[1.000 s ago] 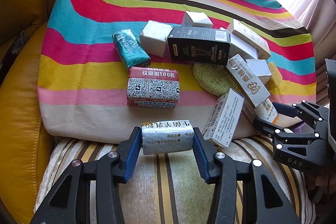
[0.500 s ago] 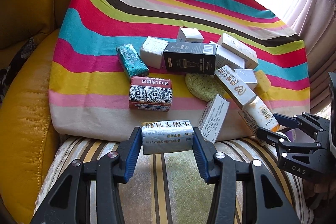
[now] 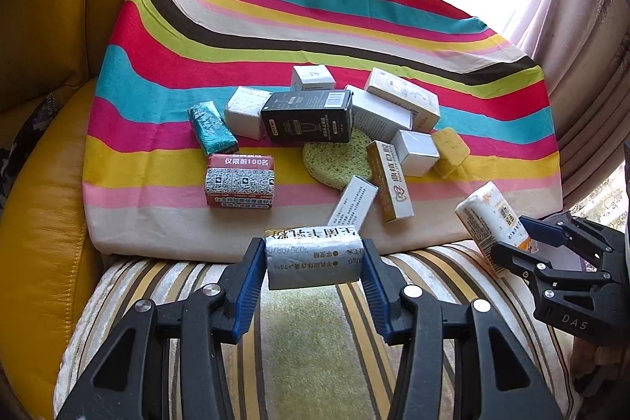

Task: Organize objects
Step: 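Carry the tissue pack and white cylindrical pack over the purple-rimmed box, then open the right tool to drop the tissue pack while the left tool drops its pack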

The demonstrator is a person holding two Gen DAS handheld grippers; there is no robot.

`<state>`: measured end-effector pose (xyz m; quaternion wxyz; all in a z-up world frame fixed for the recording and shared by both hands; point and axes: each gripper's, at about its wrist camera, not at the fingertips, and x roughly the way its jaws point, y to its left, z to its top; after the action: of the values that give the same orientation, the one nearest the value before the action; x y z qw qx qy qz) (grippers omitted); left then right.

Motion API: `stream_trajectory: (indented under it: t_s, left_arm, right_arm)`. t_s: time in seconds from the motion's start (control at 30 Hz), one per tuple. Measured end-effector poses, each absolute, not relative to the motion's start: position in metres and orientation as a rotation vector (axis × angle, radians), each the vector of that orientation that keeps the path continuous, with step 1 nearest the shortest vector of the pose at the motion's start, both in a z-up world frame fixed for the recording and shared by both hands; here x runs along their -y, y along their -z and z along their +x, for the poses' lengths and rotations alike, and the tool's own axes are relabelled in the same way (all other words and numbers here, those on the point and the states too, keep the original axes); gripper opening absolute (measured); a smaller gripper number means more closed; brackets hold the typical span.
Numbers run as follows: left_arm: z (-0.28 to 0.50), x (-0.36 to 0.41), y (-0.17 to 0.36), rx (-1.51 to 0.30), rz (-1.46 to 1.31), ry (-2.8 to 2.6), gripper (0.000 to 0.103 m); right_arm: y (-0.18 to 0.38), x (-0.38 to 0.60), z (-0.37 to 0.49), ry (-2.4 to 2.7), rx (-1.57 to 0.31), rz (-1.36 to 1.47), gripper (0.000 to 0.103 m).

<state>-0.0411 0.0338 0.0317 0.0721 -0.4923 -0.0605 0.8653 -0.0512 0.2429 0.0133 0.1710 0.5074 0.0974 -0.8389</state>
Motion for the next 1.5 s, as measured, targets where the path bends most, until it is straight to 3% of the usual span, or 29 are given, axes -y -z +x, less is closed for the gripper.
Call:
stream_trajectory:
  t_s: [0.63, 1.5]
  left_arm:
    - [-0.026, -0.147, -0.053, -0.062, -1.348, -2.428, 0.049]
    - [-0.012, -0.296, -0.054, -0.259, -1.280, -2.132, 0.049]
  right_arm:
    - [-0.033, -0.359, 0.001, 2.625, -0.056, 1.482, 0.055]
    - [-0.024, -0.483, 0.035, 2.909, 0.118, 1.604, 0.055]
